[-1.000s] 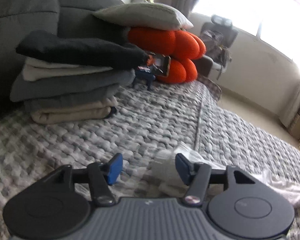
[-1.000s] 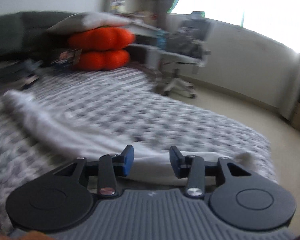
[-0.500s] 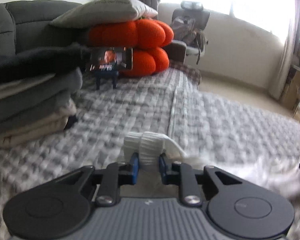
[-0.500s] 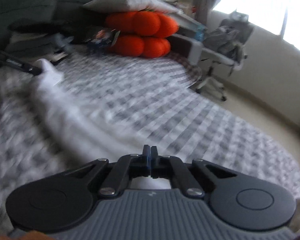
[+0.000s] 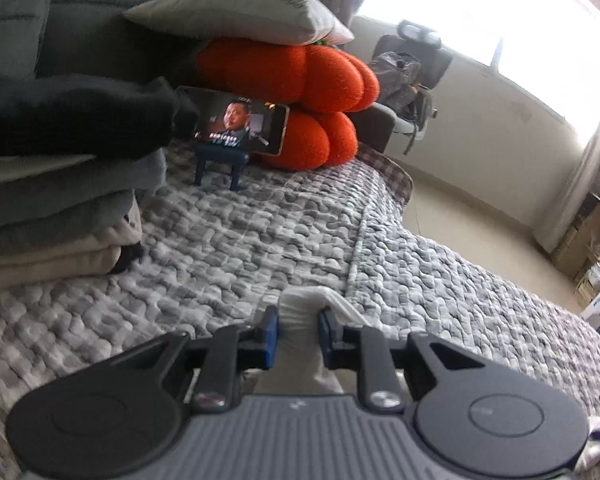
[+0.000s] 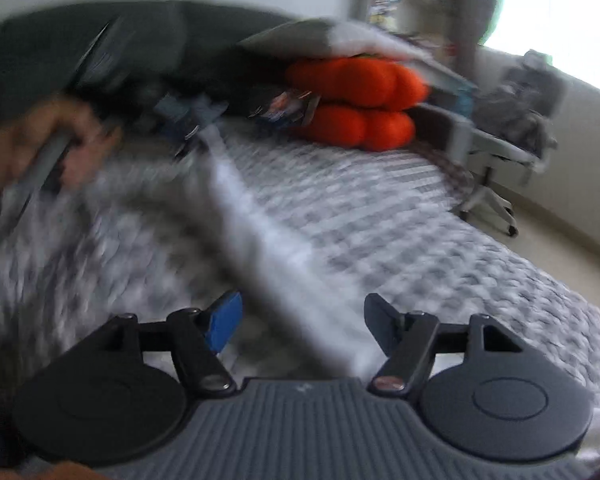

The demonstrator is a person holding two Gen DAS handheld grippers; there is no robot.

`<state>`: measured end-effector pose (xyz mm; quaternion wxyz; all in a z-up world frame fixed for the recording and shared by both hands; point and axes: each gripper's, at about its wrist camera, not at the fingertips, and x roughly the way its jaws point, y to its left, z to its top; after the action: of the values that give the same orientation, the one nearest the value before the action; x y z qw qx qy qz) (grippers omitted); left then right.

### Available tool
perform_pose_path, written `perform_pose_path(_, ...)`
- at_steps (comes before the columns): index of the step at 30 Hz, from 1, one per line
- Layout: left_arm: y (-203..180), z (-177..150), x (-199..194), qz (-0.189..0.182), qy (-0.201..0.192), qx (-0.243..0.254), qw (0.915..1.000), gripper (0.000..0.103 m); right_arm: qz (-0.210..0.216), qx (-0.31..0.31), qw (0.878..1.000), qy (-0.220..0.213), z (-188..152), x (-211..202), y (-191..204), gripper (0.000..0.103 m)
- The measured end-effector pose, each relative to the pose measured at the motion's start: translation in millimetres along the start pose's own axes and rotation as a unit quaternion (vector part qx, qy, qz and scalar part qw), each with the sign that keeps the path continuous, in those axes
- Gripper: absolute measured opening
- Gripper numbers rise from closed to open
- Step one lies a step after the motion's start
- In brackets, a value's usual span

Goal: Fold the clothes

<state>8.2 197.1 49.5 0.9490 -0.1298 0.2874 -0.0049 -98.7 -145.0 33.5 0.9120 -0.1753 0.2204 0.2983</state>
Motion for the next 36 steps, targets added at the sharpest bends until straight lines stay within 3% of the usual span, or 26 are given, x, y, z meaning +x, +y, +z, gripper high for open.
perform_pose_path(1, -0.7, -0.4, 0.2, 0.003, -0.001, 0.001, 1.0, 0.021, -0.017, -0.022, 1.0, 0.012, -1.4, 6.0, 6.2, 0.051)
perform_pose_path(2, -0.4, 0.1, -0.3, 0.004, -0.003, 0.001, 1.0, 0.021, -0.034, -0.041, 0.998, 0.025, -2.7, 11.9, 11.5, 0.019)
perform_pose_path(3, 0.2, 0.7, -1.0, 0.004, -0.004, 0.001, 1.0, 0.021, -0.05, -0.035, 0.998, 0.033, -2.4, 17.7, 9.6, 0.004)
perform_pose_path(7, 5.2, 4.5, -3.1, -0.003, -0.011, -0.003, 0.9999, 0.022, -0.06, 0.022, 0.998, 0.019, 6.3, 19.8, -12.2, 0.003)
perform_pose_path(13, 17.9, 2.0, -13.0, -0.015, 0.001, -0.005, 0.9999, 0.036, -0.082, 0.093, 0.992, -0.008, 33.0, 29.3, -49.1, 0.003)
perform_pose_path(15, 24.1, -1.7, -19.7, -0.017, 0.007, -0.006, 0.9998, 0.046, -0.083, 0.121, 0.989, -0.001, 36.4, 38.9, -63.3, 0.003)
perform_pose_path(19, 32.8, -10.9, -33.0, -0.002, 0.013, 0.001, 0.9999, 0.046, -0.101, 0.137, 0.985, 0.03, 38.2, 65.3, -78.1, 0.003)
perform_pose_path(24, 24.5, -26.4, -32.7, -0.019, 0.044, 0.03, 0.9984, 0.052, -0.118, 0.153, 0.979, 0.063, 30.9, 86.5, -86.5, 0.008)
perform_pose_path(27, 14.3, -32.3, -30.9, -0.022, 0.047, 0.059, 0.9969, 0.056, -0.133, 0.158, 0.977, 0.059, 27.9, 76.8, -87.5, 0.019)
perform_pose_path(33, 6.4, -36.2, -29.8, -0.049, 0.059, 0.064, 0.9949, 0.069, -0.159, 0.17, 0.972, 0.026, 16.8, 32.5, -90.6, 0.026)
perform_pose_path(36, 7.4, -37.9, -28.6, -0.06, 0.074, 0.057, 0.9938, 0.077, -0.132, 0.204, 0.97, 0.01, 2.1, 0.1, -92.2, 0.026)
